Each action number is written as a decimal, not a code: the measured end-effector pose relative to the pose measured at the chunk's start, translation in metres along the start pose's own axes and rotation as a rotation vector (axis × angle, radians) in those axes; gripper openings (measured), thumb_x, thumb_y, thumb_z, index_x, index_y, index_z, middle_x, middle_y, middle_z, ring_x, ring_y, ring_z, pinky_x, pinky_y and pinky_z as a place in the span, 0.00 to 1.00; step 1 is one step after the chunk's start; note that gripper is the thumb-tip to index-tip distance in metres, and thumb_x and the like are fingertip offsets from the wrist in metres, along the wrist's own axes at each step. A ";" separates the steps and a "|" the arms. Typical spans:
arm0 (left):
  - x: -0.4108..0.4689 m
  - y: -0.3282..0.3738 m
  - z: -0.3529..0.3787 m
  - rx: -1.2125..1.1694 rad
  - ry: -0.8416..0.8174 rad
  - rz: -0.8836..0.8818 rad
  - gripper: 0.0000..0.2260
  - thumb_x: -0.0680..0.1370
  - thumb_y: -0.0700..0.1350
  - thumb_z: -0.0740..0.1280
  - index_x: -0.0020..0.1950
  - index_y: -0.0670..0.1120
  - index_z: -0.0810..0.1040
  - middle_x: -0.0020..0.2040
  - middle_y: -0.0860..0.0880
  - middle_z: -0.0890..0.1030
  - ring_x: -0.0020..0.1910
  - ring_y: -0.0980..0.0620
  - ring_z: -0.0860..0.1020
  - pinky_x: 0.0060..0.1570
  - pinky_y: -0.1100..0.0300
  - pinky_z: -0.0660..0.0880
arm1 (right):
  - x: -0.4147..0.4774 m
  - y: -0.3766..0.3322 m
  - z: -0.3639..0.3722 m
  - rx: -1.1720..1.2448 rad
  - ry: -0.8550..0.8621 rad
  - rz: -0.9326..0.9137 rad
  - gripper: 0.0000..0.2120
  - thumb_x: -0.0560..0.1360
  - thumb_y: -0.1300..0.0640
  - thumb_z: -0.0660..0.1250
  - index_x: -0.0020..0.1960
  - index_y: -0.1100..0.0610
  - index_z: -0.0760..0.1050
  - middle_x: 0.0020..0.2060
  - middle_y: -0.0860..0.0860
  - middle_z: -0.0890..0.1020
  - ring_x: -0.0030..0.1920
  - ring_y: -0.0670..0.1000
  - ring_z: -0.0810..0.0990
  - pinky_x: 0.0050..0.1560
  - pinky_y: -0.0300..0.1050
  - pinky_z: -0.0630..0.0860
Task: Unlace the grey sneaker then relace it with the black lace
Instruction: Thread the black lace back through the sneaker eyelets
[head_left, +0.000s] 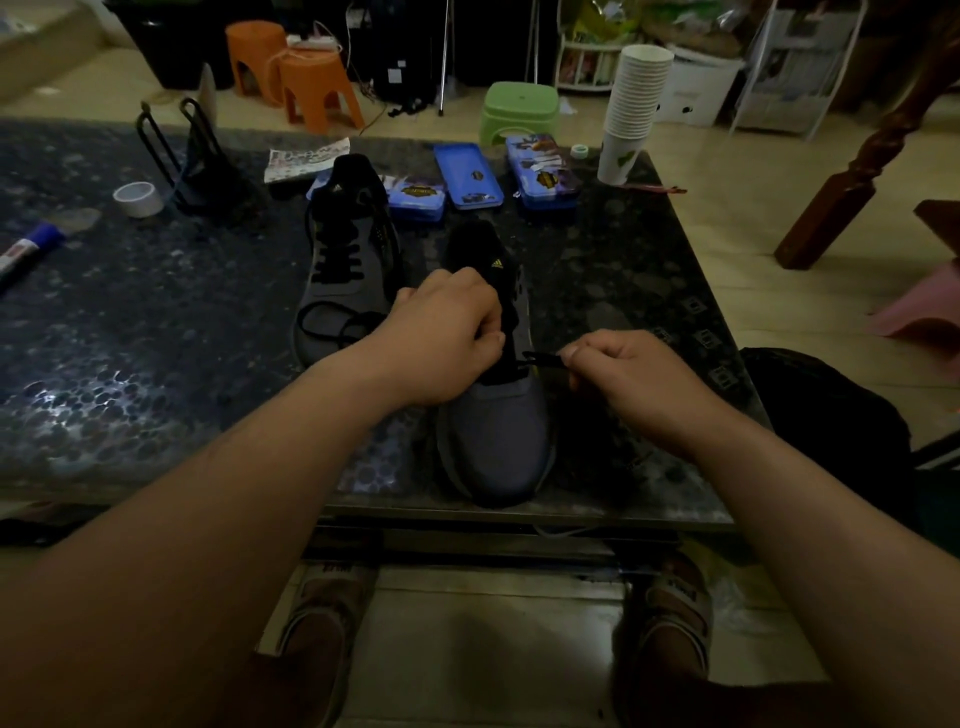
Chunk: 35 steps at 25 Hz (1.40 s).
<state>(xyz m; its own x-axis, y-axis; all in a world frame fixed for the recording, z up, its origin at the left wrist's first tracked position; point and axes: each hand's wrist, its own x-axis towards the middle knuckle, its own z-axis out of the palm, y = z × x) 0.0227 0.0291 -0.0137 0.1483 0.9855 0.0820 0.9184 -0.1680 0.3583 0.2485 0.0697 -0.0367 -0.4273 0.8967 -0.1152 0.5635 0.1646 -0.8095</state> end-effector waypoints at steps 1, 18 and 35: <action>0.000 -0.002 -0.001 -0.055 -0.010 0.006 0.09 0.82 0.48 0.64 0.42 0.53 0.69 0.57 0.50 0.76 0.57 0.48 0.72 0.59 0.44 0.72 | 0.000 -0.001 0.001 0.021 -0.007 0.006 0.19 0.82 0.47 0.66 0.38 0.57 0.80 0.30 0.52 0.76 0.30 0.50 0.72 0.37 0.48 0.68; -0.004 -0.015 -0.008 -0.268 -0.065 -0.001 0.07 0.83 0.43 0.64 0.46 0.42 0.73 0.62 0.53 0.78 0.58 0.56 0.77 0.55 0.59 0.72 | 0.006 -0.006 0.010 0.298 -0.005 0.035 0.04 0.81 0.66 0.68 0.55 0.64 0.79 0.41 0.59 0.82 0.40 0.53 0.81 0.38 0.41 0.78; -0.005 -0.028 -0.012 -0.986 0.049 -0.405 0.12 0.84 0.37 0.56 0.57 0.33 0.77 0.56 0.38 0.84 0.48 0.52 0.85 0.49 0.60 0.79 | 0.002 -0.007 0.022 -0.069 -0.144 -0.098 0.11 0.85 0.49 0.63 0.48 0.54 0.77 0.34 0.47 0.76 0.32 0.43 0.71 0.35 0.42 0.69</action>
<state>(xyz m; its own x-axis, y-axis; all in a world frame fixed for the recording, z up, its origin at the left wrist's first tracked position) -0.0081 0.0281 -0.0126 -0.1365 0.9738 -0.1820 0.1904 0.2061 0.9598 0.2284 0.0611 -0.0438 -0.5763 0.8079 -0.1233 0.5597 0.2803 -0.7799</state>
